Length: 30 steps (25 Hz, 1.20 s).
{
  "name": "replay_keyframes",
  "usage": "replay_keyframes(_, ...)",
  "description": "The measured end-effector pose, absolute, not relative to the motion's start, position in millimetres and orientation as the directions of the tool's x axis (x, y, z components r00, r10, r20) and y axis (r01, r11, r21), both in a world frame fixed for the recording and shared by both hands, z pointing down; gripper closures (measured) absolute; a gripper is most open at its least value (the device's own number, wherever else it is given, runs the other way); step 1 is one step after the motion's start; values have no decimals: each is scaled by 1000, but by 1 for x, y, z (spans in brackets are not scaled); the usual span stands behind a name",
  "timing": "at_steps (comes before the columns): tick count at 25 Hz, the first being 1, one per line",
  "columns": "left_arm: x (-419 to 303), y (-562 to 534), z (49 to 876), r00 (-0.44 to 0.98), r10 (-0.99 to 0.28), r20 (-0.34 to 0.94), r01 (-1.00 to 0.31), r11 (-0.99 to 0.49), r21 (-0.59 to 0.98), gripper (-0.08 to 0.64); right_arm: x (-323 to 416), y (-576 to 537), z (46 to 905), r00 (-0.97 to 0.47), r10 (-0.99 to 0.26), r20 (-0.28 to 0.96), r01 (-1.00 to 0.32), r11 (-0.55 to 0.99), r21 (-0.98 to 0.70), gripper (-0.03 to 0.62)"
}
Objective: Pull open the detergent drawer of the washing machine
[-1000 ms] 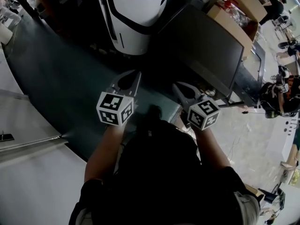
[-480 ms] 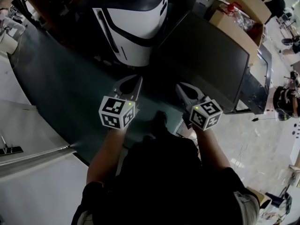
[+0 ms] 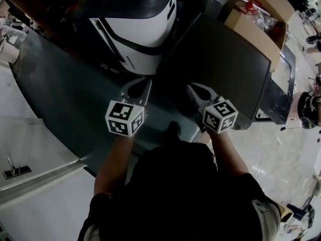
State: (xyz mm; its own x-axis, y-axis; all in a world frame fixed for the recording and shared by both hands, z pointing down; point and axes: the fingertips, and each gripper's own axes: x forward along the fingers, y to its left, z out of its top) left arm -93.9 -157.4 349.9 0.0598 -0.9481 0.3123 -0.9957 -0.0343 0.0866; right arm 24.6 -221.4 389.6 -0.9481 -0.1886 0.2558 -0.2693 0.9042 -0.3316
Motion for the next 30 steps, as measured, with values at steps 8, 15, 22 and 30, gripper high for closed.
replay_keyframes(8,-110,-202,344,87,-952,293,-994,-64,85,549,13,-255,392,-939,-186,288,-272,915,-298,589)
replay_keyframes(15,-148,-224,362,215,-925,314,-975,-186,119,549,-10,-270,396,-896,-327,301,-417,854,-313,589)
replay_keyframes(22,-185,-235,374,394,-858,330,-919,-364,152,549,-40,-256,402,-798,-503,332,-597,738,-315,589)
replay_keyframes(30,-202,-212,414,575,-725,378,-816,-539,208,549,-78,-202,424,-702,-609,371,-712,616,-337,589)
